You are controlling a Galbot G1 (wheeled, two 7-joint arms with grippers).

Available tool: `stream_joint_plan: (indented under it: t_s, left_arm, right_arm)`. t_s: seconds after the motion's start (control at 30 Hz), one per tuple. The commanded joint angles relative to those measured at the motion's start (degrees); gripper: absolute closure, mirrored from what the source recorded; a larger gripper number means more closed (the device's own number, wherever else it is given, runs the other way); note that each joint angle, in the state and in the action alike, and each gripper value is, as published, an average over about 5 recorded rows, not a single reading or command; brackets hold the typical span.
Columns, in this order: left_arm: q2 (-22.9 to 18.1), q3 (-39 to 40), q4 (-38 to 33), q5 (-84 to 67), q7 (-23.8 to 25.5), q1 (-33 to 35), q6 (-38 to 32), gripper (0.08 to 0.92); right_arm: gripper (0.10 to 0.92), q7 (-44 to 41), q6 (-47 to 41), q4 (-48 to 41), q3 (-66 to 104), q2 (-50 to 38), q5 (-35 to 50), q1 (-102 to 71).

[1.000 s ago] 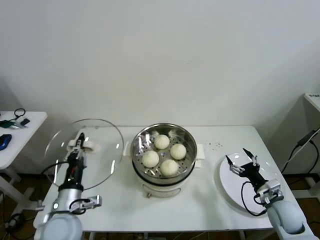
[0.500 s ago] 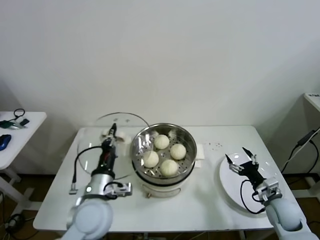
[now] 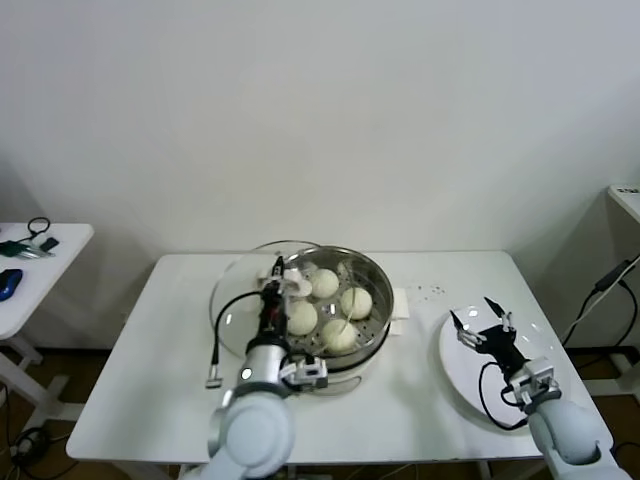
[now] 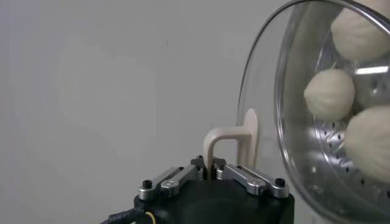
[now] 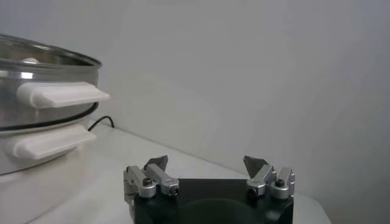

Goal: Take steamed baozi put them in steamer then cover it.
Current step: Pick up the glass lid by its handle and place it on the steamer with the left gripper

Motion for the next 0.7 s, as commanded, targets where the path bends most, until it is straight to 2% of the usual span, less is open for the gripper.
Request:
stream_joint_plan:
  t_s: [0.03, 0.3, 0.7]
  left_arm:
    - [-10.86, 4.93, 5.66, 7.39, 4.86, -4.86, 2.82, 0.847]
    - [-17.26, 4.38, 12.49, 11.89, 3.51, -5.60, 2.82, 0.847]
    - [-20.35, 1.41, 19.06, 13.79, -1.09, -3.90, 2.82, 0.847]
  right_arm:
    - [0.203, 0.11, 0.16, -0.15, 0.61, 0.29, -0.59, -0.15]
    - [0.203, -0.08, 0.90, -0.59, 1.51, 0.40, -0.53, -0.69]
    - [0.203, -0.95, 2.12, -1.84, 2.45, 1.29, -0.42, -0.71]
